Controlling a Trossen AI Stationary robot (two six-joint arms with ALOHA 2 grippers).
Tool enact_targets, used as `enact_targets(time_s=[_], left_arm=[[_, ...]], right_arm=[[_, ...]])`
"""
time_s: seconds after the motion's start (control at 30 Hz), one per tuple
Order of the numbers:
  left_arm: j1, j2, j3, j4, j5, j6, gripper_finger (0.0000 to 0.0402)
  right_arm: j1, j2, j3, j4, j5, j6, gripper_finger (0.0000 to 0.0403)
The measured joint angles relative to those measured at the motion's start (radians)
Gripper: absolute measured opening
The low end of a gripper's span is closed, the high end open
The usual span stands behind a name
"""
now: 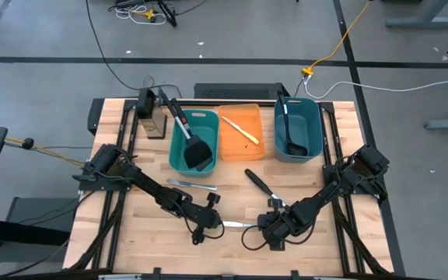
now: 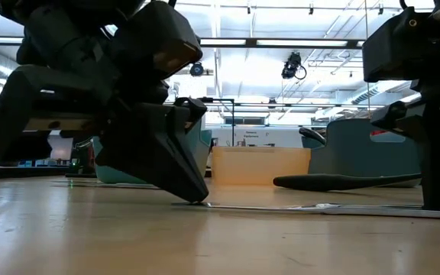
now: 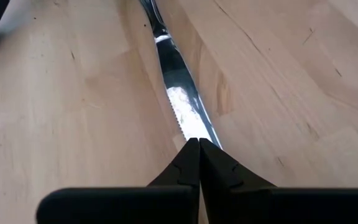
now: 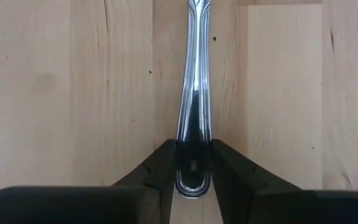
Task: Pick & Place Kitchen Items
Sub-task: Put the right silver table knife into the orange bin
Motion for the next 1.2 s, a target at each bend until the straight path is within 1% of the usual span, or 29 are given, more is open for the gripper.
enact_targets(time_s=[0.23,0.43,0.7,1.03,1.2], left_arm=[[-0.003,0.0,0.002,-0.038,0.0,0.005,0.0006],[-0.01,0.04,0.005,-0.035,-0.013,0.027,0.0005],[-0.01,0.043,0.004,-0.052,-0.006,0.019,0.0004],[-0.01,0.046,0.003,-0.059,0.0,0.007,0.0002],[-0.01,0.046,0.003,-0.062,0.0,0.005,0.0002]], right_arm=[[0.0,0.0,-0.001,0.017,0.0,0.004,0.0096],[0.0,0.0,-0.004,0.042,-0.004,0.009,0.0096],[0.0,0.001,-0.004,0.061,-0.009,0.036,0.0098],[-0.01,0.006,-0.002,0.077,-0.026,0.072,0.0147],[-0.011,0.006,0.0,0.063,-0.051,0.079,0.0155]])
